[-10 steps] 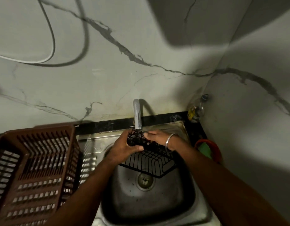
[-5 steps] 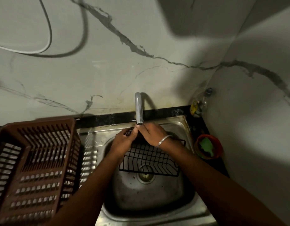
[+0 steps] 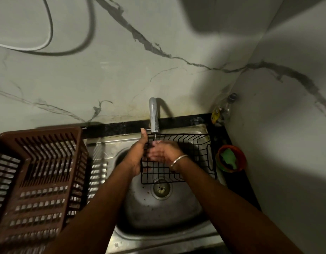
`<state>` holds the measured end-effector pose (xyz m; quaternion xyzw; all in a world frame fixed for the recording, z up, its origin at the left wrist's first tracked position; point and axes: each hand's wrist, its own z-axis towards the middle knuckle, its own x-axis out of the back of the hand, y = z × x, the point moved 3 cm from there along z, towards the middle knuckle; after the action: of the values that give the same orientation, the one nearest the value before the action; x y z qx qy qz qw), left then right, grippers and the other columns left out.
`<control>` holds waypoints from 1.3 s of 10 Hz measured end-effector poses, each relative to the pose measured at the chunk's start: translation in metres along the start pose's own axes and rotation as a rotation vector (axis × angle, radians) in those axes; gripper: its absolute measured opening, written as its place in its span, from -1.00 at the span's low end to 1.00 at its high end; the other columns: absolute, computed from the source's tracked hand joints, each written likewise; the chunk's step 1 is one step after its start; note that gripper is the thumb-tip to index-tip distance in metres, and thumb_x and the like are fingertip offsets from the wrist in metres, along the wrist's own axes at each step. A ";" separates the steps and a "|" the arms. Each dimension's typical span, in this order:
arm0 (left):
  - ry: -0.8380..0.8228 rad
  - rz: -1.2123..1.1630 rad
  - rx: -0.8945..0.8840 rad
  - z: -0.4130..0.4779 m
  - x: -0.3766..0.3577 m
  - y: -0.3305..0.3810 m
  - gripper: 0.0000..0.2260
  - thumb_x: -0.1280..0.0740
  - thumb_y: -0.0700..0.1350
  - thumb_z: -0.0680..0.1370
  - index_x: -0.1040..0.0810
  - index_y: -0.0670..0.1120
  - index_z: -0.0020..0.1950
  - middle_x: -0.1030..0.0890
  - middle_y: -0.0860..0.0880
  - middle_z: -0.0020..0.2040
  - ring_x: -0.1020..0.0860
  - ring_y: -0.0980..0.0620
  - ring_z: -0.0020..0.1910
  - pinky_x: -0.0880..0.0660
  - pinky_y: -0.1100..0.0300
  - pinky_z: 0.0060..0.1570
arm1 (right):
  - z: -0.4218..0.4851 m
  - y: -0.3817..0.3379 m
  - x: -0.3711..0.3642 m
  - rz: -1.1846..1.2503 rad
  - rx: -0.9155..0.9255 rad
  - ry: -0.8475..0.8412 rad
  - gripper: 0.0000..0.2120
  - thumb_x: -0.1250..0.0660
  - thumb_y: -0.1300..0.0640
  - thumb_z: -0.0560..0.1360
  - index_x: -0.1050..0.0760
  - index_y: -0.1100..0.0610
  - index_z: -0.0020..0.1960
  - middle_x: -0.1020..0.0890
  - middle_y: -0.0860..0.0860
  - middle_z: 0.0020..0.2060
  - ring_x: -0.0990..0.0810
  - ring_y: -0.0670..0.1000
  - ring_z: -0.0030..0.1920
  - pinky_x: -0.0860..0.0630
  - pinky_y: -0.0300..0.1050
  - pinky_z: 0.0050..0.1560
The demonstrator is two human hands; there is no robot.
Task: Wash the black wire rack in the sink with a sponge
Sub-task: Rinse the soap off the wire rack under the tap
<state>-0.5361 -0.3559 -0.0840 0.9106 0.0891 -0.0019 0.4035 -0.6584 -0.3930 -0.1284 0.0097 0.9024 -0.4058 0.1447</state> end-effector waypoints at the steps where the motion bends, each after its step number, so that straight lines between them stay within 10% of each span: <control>1: 0.014 -0.027 -0.017 -0.001 0.000 -0.001 -0.23 -0.13 0.56 0.52 -0.71 -0.05 0.21 -0.78 -0.15 0.06 -0.74 -0.09 -0.02 -0.57 -0.01 -0.05 | 0.000 -0.003 -0.008 0.060 0.037 0.075 -0.83 -0.25 0.23 0.69 -0.62 0.21 0.07 -0.73 0.17 -0.12 -0.74 0.07 -0.20 -0.66 -0.16 -0.33; 4: 0.051 -0.147 0.028 -0.004 0.012 -0.016 -0.21 -0.06 0.56 0.55 -0.71 -0.07 0.17 -0.79 -0.13 0.01 -0.75 -0.09 -0.05 -0.66 -0.01 -0.11 | 0.004 0.000 -0.014 -0.038 -0.158 -0.005 -0.83 -0.26 0.31 0.61 -0.61 0.22 0.11 -0.73 0.09 -0.23 -0.73 0.05 -0.23 -0.64 -0.14 -0.22; 5: 0.074 -0.153 -0.013 -0.009 0.013 -0.016 -0.14 -0.17 0.64 0.43 -0.69 -0.05 0.27 -0.78 -0.11 0.09 -0.73 -0.14 0.14 -0.61 -0.13 0.18 | 0.007 0.000 -0.025 0.077 -0.162 0.025 -0.79 -0.16 0.31 0.66 -0.53 0.14 -0.03 -0.59 0.01 -0.40 -0.55 -0.06 -0.48 -0.54 -0.25 -0.43; 8: 0.131 -0.222 -0.042 -0.007 0.024 -0.023 -0.12 -0.16 0.66 0.41 -0.68 -0.01 0.33 -0.77 -0.12 0.13 -0.71 -0.18 0.19 -0.58 -0.23 0.24 | 0.016 -0.011 -0.011 0.403 -0.114 0.055 -0.69 -0.01 0.21 0.75 -0.51 0.25 0.10 -0.76 0.14 -0.22 -0.77 0.07 -0.17 -0.69 -0.13 -0.28; 13: 0.199 -0.406 -0.041 -0.005 0.041 -0.043 -0.14 -0.14 0.64 0.44 -0.68 -0.04 0.29 -0.72 -0.21 0.22 -0.66 -0.24 0.21 -0.43 -0.38 0.36 | 0.019 -0.013 0.008 0.209 -0.107 0.160 -0.63 -0.15 0.22 0.70 -0.41 0.33 0.46 -0.52 0.25 0.43 -0.50 0.22 0.46 -0.57 -0.02 0.19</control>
<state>-0.5029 -0.3170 -0.1154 0.8614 0.3101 0.0085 0.4022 -0.6625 -0.4167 -0.1330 0.1283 0.9254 -0.3377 0.1141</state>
